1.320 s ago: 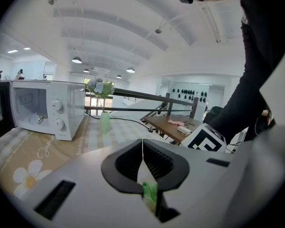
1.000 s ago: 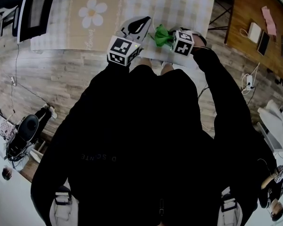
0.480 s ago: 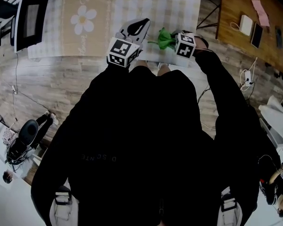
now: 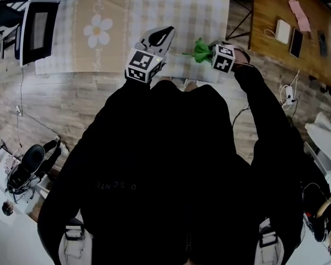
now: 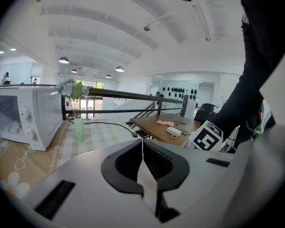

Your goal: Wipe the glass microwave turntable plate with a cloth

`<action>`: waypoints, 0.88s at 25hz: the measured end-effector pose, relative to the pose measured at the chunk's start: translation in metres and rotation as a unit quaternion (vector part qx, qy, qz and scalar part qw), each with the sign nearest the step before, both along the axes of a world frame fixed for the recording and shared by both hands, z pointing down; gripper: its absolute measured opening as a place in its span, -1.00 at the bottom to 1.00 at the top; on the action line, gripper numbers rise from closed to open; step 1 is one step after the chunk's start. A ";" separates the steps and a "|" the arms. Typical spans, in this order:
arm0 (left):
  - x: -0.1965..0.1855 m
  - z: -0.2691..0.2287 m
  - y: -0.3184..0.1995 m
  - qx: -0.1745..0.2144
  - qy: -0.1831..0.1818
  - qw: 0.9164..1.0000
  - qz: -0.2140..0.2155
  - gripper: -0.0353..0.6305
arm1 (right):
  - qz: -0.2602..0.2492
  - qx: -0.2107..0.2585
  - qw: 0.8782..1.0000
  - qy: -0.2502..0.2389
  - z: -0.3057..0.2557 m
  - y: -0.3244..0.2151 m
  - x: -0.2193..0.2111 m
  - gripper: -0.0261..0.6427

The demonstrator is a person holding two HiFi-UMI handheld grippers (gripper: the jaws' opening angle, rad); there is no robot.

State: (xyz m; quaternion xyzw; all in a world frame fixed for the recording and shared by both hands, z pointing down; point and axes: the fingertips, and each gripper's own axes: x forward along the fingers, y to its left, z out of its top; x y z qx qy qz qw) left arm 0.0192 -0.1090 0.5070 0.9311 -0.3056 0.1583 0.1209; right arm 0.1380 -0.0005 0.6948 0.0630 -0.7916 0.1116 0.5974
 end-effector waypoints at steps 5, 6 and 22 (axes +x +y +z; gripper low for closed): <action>-0.008 -0.005 -0.005 0.002 -0.001 1.000 -0.004 -0.83 | 0.056 -0.005 0.998 -0.004 -0.011 -0.008 0.021 -0.50; -0.009 -0.007 -0.006 0.003 0.000 1.000 -0.003 -0.83 | 0.076 -0.006 0.997 -0.017 -0.018 -0.010 0.022 -0.50; -0.023 -0.071 -0.021 0.042 0.027 0.999 0.021 -0.83 | 0.266 0.124 0.919 -0.263 -0.183 -0.075 -0.036 -0.50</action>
